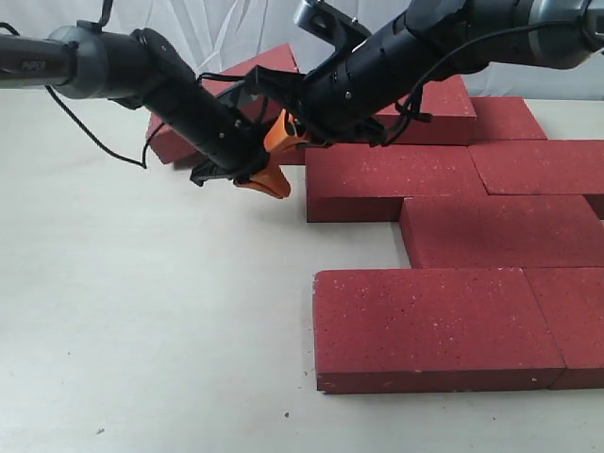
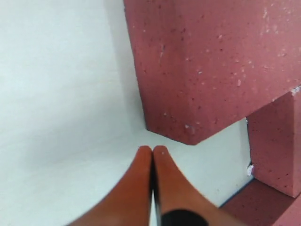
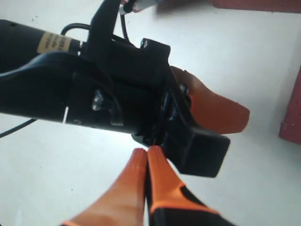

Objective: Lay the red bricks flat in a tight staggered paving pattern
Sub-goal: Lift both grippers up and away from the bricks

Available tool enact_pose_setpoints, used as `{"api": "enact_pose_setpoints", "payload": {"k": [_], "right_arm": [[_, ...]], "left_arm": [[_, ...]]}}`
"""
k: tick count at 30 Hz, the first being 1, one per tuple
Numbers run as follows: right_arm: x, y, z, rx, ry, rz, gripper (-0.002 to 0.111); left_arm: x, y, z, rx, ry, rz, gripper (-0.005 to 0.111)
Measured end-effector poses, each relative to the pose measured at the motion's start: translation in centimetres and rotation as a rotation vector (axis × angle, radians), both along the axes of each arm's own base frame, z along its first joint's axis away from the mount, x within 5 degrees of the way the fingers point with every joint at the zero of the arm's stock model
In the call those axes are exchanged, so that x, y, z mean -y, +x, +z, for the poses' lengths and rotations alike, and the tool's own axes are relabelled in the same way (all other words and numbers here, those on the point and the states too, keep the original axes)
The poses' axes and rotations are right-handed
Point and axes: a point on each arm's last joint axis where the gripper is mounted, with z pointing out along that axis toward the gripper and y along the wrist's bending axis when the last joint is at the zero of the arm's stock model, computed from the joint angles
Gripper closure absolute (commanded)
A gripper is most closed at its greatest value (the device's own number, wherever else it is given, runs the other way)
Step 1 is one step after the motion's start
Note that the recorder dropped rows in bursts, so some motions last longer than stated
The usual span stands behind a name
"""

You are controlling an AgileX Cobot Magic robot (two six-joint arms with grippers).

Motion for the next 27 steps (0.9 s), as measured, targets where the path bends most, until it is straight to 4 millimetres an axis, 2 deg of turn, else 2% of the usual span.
{"api": "enact_pose_setpoints", "payload": {"k": [11,20,22,23,24,25,27], "right_arm": [[0.7,-1.0,4.1,0.054,0.073,-0.006,0.109],[0.6,-1.4,5.6,0.051,0.124,0.0,0.109],[0.6,-1.4,6.1,0.063,0.14,-0.011,0.109],[0.9,-1.1,6.0,0.103,0.103,-0.017,0.109],[1.7,-0.6,5.1,0.122,0.039,-0.021,0.109],[2.7,0.5,3.1,0.134,-0.042,-0.039,0.109],[3.1,1.0,2.1,0.154,-0.091,-0.042,0.109]], "left_arm": [[-0.6,-0.7,5.9,0.144,0.011,-0.017,0.107],[-1.9,-1.3,9.4,0.283,0.107,-0.031,0.107],[-3.2,-1.0,9.9,0.301,0.123,-0.008,0.107],[-4.7,-0.7,10.4,0.292,0.121,0.02,0.107],[-5.9,-0.7,11.2,0.294,0.118,0.041,0.107],[-8.3,-0.4,13.0,0.333,0.111,0.103,0.107],[-10.8,0.1,13.8,0.347,0.116,0.164,0.107]]}}
